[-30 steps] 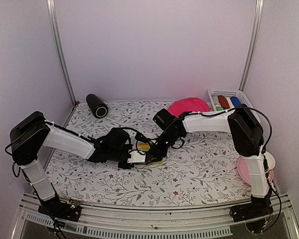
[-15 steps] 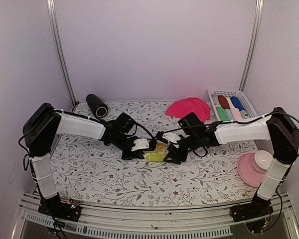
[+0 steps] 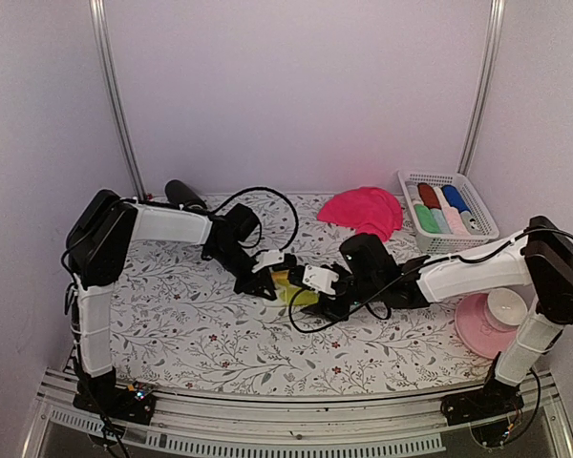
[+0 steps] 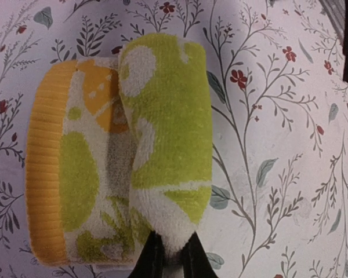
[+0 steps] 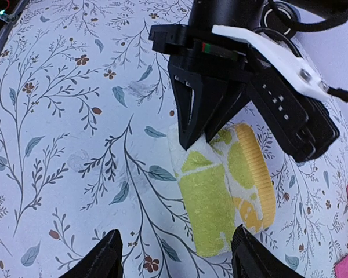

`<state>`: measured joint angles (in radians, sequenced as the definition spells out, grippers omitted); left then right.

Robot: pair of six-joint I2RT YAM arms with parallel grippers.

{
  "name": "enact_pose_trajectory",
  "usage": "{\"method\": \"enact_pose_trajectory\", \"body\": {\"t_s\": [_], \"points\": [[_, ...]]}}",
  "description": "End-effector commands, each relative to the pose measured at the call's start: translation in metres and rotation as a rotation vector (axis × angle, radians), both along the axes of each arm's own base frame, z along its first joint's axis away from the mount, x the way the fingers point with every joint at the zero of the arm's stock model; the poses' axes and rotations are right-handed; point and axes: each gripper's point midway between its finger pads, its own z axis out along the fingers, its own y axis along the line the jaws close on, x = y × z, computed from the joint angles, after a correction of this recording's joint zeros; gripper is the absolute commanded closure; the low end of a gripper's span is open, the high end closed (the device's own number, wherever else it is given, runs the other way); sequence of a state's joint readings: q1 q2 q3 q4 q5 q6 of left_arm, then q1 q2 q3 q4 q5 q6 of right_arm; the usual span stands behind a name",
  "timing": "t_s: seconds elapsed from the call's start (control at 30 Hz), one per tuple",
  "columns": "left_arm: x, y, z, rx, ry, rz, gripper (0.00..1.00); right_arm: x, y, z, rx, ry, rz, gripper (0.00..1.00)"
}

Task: Roll the towels
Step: Roll the towel at the center of the board.

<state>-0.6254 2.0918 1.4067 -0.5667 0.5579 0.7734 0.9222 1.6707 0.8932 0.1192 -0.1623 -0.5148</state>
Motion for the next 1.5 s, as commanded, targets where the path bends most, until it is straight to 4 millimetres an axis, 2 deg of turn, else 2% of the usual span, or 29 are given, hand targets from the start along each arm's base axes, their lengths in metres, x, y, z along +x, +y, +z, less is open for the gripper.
{"method": "enact_pose_trajectory", "body": {"t_s": [0.0, 0.23, 0.37, 0.53, 0.87, 0.9, 0.97, 1.07, 1.23, 1.3, 1.37, 1.47], "points": [[-0.010, 0.041, -0.052, 0.203, 0.158, 0.070, 0.98, 0.018, 0.018, -0.002, -0.034, -0.105, 0.004, 0.37], [-0.006, 0.044, -0.060, 0.216, 0.205, 0.077, 0.97, 0.038, 0.026, -0.031, -0.144, -0.125, -0.022, 0.43], [-0.005, 0.044, -0.061, 0.213, 0.214, 0.076, 0.97, 0.049, 0.027, -0.047, -0.201, -0.129, -0.054, 0.55], [-0.003, 0.044, -0.062, 0.217, 0.229, 0.079, 0.97, 0.052, 0.025, -0.062, -0.247, -0.120, -0.054, 0.64], [0.005, 0.044, -0.054, 0.193, 0.242, 0.095, 0.90, 0.046, 0.020, -0.097, -0.340, -0.046, -0.037, 0.70], [0.006, 0.044, -0.052, 0.188, 0.237, 0.096, 0.87, 0.045, 0.019, -0.100, -0.346, -0.035, -0.036, 0.71], [0.012, 0.043, -0.044, 0.171, 0.214, 0.106, 0.74, 0.040, 0.015, -0.110, -0.370, 0.003, -0.034, 0.75], [0.023, 0.042, -0.026, 0.124, 0.151, 0.138, 0.49, 0.037, 0.024, -0.104, -0.347, 0.062, -0.022, 0.79], [0.043, 0.048, 0.019, 0.004, -0.026, 0.213, 0.23, 0.023, 0.029, -0.099, -0.303, 0.227, -0.005, 0.80], [0.048, 0.054, 0.041, -0.050, -0.133, 0.244, 0.17, 0.018, 0.030, -0.099, -0.295, 0.281, -0.004, 0.80], [0.047, 0.062, 0.051, -0.083, -0.221, 0.267, 0.14, 0.013, 0.032, -0.100, -0.289, 0.331, -0.002, 0.80], [0.040, 0.069, 0.062, -0.130, -0.329, 0.265, 0.13, 0.009, 0.036, -0.102, -0.284, 0.400, 0.005, 0.80]]}}
